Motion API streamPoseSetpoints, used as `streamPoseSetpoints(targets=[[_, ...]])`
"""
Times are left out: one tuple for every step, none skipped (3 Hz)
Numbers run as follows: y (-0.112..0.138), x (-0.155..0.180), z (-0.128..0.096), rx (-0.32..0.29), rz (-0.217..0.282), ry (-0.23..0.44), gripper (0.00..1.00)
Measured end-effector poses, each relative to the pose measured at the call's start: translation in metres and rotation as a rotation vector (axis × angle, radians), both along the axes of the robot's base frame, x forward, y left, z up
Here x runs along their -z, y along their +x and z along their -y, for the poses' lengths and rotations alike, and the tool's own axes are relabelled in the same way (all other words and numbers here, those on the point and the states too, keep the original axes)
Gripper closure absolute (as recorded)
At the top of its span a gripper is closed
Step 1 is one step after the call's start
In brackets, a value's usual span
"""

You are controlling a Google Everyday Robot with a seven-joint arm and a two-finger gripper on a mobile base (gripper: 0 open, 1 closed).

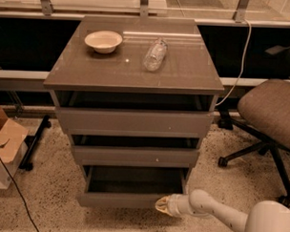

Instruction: Close bottom drawer

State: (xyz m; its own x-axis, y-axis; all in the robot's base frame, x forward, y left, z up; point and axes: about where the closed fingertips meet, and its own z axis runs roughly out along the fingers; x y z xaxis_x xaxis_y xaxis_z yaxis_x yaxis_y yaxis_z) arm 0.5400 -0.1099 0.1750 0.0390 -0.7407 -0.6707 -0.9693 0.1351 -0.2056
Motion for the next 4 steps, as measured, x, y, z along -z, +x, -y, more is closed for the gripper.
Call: streamPoseSetpoints(targets=[[0.0,0.0,0.0,0.0,0.0,0.0,1.0],[0.039,-0.006,-0.006,-0.001,0.052,0.015,1.0],[0.042,-0.006,-0.007,-0.001,0.056,0.016,1.0],[0.066,-0.006,-0.007,0.007,0.069,0.028,0.73]])
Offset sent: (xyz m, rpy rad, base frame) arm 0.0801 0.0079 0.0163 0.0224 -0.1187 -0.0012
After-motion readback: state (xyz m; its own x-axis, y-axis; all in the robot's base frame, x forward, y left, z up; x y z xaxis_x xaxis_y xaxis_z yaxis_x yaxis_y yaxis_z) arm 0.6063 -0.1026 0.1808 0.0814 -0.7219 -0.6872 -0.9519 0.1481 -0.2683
